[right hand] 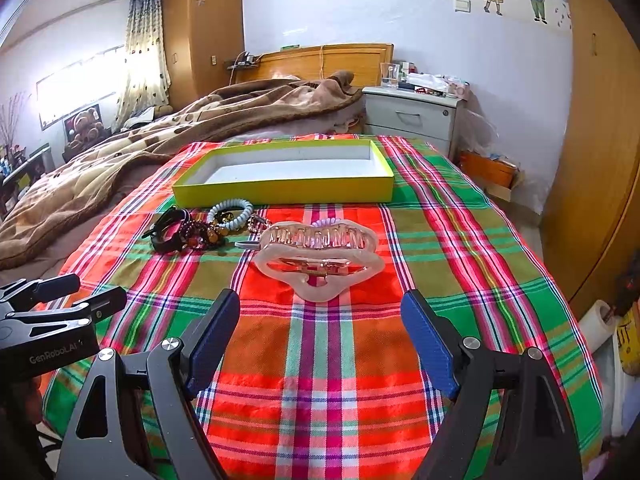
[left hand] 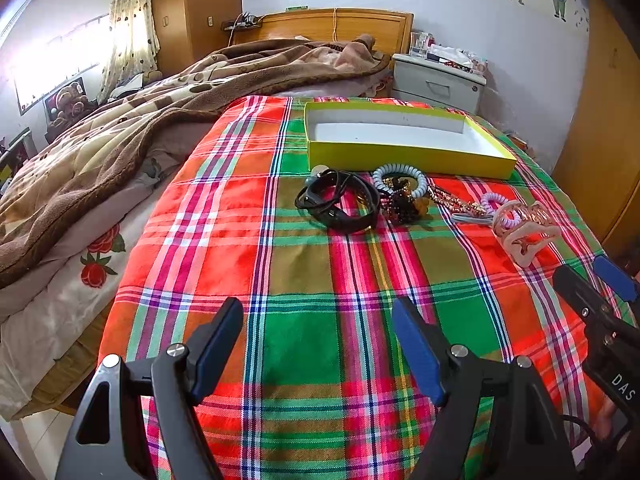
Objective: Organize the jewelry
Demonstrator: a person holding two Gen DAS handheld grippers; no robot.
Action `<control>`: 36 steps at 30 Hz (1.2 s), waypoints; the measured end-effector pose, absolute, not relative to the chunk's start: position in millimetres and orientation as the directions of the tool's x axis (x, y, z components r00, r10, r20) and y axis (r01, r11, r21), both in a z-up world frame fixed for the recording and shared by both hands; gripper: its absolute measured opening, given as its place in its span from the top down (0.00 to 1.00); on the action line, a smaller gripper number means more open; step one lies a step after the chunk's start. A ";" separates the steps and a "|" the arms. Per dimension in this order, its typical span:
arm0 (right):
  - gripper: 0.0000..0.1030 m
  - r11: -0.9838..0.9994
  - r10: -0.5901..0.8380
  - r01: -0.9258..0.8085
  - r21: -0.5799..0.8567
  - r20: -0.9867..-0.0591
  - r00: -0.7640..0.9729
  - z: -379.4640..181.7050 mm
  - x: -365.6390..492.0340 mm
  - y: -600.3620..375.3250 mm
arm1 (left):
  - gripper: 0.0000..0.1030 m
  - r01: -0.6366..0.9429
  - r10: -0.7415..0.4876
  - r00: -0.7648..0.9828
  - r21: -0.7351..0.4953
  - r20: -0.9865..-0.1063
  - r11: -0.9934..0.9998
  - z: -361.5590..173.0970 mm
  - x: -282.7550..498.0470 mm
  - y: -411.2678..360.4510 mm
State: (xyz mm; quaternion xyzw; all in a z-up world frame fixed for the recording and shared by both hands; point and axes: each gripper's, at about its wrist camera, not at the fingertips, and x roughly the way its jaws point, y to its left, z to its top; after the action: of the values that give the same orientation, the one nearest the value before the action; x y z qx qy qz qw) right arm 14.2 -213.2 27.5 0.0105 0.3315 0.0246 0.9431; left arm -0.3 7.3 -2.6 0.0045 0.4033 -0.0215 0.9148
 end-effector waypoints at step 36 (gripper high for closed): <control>0.20 0.999 0.053 -0.042 0.032 -0.625 0.779 26.0 17.3 -212.0 | 0.24 0.045 -0.044 0.668 -0.018 -0.743 0.999 -5.5 0.8 10.2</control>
State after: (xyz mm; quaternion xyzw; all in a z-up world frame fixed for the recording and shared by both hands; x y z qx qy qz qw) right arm 17.3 -212.0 26.0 0.0079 0.3318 0.0251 0.9430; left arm 0.8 10.2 -5.5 0.0011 0.4068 -0.0243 0.9132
